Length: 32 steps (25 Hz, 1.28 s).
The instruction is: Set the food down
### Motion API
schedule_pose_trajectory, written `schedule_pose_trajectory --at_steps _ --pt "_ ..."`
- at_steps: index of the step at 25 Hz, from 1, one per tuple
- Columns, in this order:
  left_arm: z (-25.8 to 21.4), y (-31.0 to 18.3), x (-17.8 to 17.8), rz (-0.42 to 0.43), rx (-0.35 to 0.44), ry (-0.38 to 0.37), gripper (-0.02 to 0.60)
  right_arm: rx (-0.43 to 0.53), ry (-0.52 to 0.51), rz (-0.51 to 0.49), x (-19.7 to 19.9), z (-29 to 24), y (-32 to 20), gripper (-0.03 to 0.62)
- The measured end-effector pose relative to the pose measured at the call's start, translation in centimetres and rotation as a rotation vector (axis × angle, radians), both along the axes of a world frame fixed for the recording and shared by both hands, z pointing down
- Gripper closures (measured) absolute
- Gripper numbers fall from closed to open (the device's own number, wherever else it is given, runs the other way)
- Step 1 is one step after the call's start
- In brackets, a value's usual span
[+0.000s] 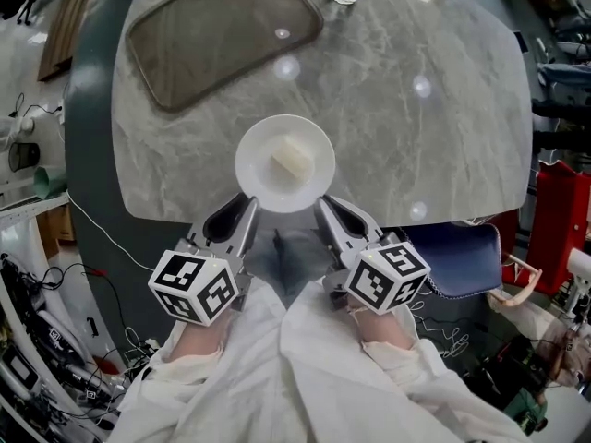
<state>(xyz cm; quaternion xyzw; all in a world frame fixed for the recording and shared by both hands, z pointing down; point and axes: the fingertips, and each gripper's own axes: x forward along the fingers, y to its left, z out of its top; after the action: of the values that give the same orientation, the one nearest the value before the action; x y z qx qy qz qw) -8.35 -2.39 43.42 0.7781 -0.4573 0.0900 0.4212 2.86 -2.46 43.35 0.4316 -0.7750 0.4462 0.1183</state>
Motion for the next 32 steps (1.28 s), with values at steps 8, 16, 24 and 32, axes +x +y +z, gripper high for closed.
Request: schedule_pose_trajectory --at_steps 8,16,24,32 --pt "-2.1 -1.2 -2.3 -0.006 0.072 0.008 0.512 0.066 0.007 0.007 -2.2 -2.0 -1.2 0.576" --pt "-3.3 -3.0 -3.3 -0.039 0.111 0.009 0.512 0.113 0.014 -0.022 -3.3 -3.3 -3.6 0.577" --pt "-4.6 -6.9 -5.1 -0.099 0.155 -0.012 0.512 0.148 -0.023 -0.088 -5.2 -4.8 -8.4 0.577" --pt "-5.5 -11.8 -6.8 -0.145 0.182 -0.042 0.512 0.166 -0.042 -0.160 -7.1 -5.4 -13.8 0.579"
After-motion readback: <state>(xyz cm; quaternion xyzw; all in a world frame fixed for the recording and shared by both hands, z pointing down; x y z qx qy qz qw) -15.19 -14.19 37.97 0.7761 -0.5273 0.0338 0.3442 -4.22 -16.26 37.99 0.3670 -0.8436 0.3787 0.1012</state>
